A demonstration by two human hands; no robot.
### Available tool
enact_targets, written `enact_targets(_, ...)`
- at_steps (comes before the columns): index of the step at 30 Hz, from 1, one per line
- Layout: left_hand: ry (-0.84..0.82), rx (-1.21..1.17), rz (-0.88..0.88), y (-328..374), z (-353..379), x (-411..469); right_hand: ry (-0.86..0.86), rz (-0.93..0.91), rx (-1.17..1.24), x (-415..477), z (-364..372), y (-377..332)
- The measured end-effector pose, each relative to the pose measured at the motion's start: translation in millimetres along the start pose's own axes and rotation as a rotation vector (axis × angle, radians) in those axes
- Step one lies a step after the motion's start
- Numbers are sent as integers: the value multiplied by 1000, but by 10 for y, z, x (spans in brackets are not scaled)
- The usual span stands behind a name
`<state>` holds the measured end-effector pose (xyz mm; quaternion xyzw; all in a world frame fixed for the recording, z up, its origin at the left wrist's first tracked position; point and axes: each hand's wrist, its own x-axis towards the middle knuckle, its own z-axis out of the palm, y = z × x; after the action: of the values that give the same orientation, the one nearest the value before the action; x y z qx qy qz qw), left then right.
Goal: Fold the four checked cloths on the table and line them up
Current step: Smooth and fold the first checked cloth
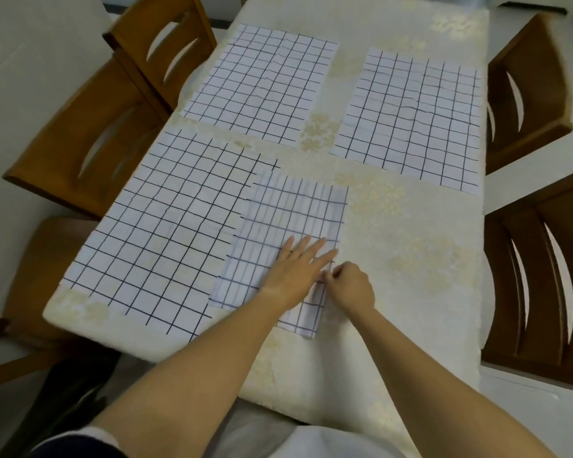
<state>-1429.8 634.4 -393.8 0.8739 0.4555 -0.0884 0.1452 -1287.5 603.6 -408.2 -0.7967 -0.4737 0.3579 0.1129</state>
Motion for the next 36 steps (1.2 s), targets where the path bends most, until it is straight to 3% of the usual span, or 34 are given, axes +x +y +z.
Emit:
enact_targets(10,-151,567,442,113,-523,606,-162,-78,104,44,-430,231)
enact_targets(14,-126,602,511,149,-625,821,-237,-162,22,100,-675,430)
enact_targets(18,-220,438,477,216,-729,932,-319,-270,-363,267,-932,544)
enact_targets(22,-366,54,314,146,-835,950,-398,-273,-532,440,-1191,516)
enact_targets(26,-392,-347,133,-59,-838,944,-266,-286,-425,597,-1345,423)
enact_targets(29,-358,-404,35,-254,-761,924,-213,-262,-351,673,-1350,421)
enact_targets(36,-278,-491,-129,-637,-686,852,-283,-205,-363,859,-1441,512)
